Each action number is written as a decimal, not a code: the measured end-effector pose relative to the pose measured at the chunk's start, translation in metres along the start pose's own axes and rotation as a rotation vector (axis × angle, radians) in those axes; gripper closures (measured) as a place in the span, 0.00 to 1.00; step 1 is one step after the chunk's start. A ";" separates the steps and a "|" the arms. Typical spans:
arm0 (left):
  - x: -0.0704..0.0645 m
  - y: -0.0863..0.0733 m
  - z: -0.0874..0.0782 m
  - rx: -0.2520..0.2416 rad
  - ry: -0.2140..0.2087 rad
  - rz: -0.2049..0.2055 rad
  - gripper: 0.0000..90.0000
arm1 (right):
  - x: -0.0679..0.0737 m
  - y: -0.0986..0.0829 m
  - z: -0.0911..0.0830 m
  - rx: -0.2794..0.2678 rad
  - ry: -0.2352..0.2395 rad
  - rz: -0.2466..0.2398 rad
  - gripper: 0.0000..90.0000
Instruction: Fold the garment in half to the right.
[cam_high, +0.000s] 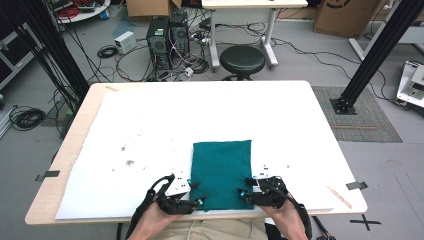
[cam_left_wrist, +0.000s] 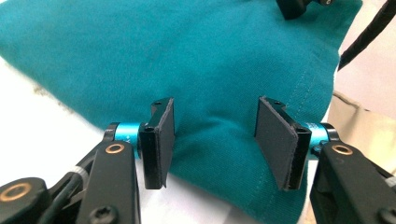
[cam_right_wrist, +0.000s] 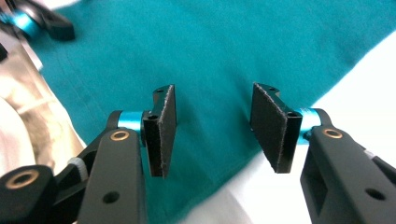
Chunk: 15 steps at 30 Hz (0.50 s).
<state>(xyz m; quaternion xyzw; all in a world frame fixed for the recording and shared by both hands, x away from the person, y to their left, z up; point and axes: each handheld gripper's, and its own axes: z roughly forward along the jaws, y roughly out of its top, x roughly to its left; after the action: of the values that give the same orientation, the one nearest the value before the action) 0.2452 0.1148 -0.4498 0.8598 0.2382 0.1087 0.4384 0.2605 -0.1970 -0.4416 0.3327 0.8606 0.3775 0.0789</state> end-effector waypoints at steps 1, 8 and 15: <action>0.001 0.000 0.000 0.003 -0.004 -0.002 0.53 | 0.000 -0.002 -0.001 0.003 -0.003 -0.007 0.58; 0.015 0.006 -0.019 -0.089 -0.001 -0.019 0.36 | -0.008 0.000 -0.010 -0.096 -0.021 0.059 0.29; 0.051 0.002 -0.048 -0.192 0.105 -0.042 0.28 | -0.024 0.011 -0.026 -0.215 -0.126 0.082 0.23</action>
<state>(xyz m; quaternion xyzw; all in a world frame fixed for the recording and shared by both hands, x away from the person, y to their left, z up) 0.2707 0.1737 -0.4208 0.8018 0.2673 0.1666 0.5080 0.2739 -0.2224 -0.4184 0.3803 0.7941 0.4491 0.1523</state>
